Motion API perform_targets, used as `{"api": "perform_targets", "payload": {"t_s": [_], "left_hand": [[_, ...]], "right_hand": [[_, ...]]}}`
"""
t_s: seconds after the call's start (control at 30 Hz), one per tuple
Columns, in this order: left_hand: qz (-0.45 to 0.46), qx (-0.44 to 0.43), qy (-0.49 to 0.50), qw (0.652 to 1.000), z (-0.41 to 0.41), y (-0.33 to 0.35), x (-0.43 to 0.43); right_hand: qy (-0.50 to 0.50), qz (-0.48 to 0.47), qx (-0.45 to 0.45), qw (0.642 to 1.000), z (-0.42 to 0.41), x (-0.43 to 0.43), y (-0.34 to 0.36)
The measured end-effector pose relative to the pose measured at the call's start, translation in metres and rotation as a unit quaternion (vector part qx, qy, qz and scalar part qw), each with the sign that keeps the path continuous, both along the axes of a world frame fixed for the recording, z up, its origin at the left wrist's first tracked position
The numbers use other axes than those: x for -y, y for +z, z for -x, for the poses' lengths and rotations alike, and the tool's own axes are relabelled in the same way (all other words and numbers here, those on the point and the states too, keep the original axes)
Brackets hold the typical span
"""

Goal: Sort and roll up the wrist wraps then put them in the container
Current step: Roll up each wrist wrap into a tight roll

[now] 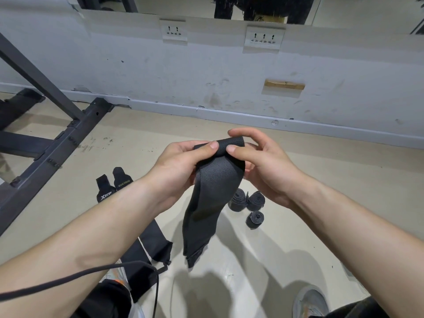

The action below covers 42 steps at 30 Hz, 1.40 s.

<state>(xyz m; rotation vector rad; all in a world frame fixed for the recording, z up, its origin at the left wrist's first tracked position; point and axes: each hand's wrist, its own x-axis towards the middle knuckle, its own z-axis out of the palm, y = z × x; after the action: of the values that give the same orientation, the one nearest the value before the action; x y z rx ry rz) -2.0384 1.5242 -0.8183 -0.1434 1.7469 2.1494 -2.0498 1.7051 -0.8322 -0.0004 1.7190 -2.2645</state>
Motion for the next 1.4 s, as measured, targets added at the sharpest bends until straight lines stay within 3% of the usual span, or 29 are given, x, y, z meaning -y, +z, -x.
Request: {"api": "perform_targets", "payload": {"t_s": [0.13,0.23,0.5,0.63,0.97,1.17,1.4], "left_hand": [[-0.025,0.006,0.022,0.999,0.001,-0.003,-0.001],[-0.045,0.017,0.083,0.995,-0.001,-0.011,-0.008],[0.07,-0.051,0.098,0.991,-0.012,-0.022,-0.017],[0.134,-0.09,0.082,0.983,-0.014,-0.022,-0.016],[0.039,-0.004,0.099,0.994,-0.001,-0.017,-0.004],[0.056,-0.023,0.063,0.996,-0.001,-0.016,-0.001],[0.056,-0.02,0.06,0.996,-0.004,-0.015,-0.005]], "right_hand": [[0.043,-0.041,0.042,0.997,-0.007,0.008,-0.007],[0.034,-0.018,0.056,0.998,-0.011,0.016,-0.017],[0.02,-0.03,0.094,0.995,-0.014,0.019,-0.023],[-0.002,-0.068,0.056,0.996,-0.015,0.018,-0.019],[-0.008,-0.115,-0.006,0.993,-0.012,0.015,-0.013],[0.012,-0.167,-0.048,0.985,-0.011,0.014,-0.011],[0.017,-0.162,-0.07,0.984,-0.007,0.009,-0.014]]}}
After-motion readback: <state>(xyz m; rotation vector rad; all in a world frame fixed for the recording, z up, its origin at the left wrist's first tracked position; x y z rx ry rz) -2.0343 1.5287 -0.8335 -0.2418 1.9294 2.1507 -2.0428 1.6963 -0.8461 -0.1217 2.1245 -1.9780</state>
